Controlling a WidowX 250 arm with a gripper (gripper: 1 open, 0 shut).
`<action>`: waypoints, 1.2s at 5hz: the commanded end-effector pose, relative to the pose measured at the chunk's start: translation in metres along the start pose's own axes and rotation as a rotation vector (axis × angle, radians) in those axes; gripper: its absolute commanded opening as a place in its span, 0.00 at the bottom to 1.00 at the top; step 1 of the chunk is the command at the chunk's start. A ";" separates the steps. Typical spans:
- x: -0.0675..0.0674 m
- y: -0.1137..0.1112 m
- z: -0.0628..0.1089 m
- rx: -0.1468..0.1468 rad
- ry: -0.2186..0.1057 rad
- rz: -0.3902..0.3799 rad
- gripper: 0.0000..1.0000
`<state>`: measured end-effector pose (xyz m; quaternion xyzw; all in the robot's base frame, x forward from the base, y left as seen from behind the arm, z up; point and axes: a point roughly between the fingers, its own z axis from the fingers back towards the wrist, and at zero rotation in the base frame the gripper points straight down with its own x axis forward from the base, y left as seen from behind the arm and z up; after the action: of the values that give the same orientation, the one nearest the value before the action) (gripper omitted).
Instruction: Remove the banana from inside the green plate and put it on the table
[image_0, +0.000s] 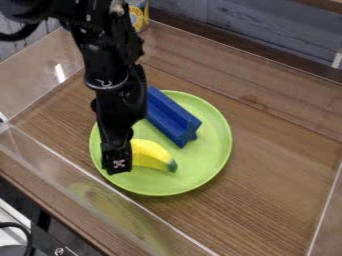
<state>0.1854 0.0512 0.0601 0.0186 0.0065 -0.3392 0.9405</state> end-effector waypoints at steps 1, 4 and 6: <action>0.001 0.004 -0.004 0.017 -0.021 0.016 1.00; 0.003 0.007 -0.016 0.034 -0.060 0.040 1.00; 0.007 0.009 -0.024 0.042 -0.085 0.043 1.00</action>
<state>0.1946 0.0524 0.0347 0.0207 -0.0350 -0.3239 0.9452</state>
